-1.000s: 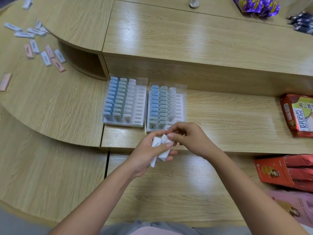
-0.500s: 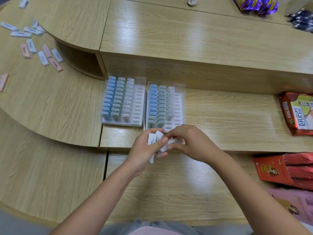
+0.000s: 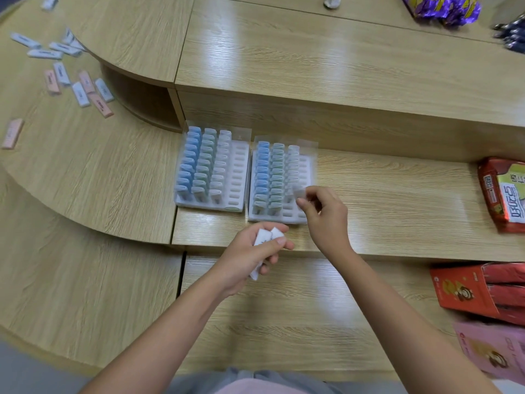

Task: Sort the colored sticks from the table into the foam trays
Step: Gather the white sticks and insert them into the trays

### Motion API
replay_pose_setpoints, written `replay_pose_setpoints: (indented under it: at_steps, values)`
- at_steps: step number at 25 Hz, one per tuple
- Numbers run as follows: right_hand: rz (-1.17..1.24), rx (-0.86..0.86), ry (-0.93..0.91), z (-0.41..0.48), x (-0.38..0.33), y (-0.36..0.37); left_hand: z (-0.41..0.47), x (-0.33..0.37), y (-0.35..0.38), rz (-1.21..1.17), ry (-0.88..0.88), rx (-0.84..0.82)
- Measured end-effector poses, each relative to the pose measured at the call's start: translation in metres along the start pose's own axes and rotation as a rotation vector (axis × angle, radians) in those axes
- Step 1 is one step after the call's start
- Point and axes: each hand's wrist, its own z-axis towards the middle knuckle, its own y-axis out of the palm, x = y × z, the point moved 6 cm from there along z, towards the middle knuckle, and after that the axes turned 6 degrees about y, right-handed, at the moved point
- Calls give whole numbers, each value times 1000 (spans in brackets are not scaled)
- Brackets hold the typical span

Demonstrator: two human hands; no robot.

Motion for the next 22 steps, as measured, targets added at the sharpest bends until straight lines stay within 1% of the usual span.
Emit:
replay_pose_setpoints:
  at_steps: [3, 5, 9, 14, 18, 21, 22]
  values:
    - [-52, -53, 0, 4, 7, 11, -4, 2, 3, -127, -20, -92]
    - [-49, -91, 8, 3, 10, 16, -6, 2, 2, -177, -28, -123]
    - [-133, -119, -94, 8, 9, 18, -9, 3, 1, -122, -8, -124]
    - [-222, -219, -133, 13, 13, 20, -9, 6, 1, -67, 23, -87]
    - [-327, -209, -121, 12, 14, 29, -7, 3, -3, -81, 32, 2]
    - [-396, -250, -81, 15, 14, 33, -6, 1, -4, -104, 36, 66]
    - [-422, -227, -60, 14, 16, 28, -6, 1, -4, -116, 36, 87]
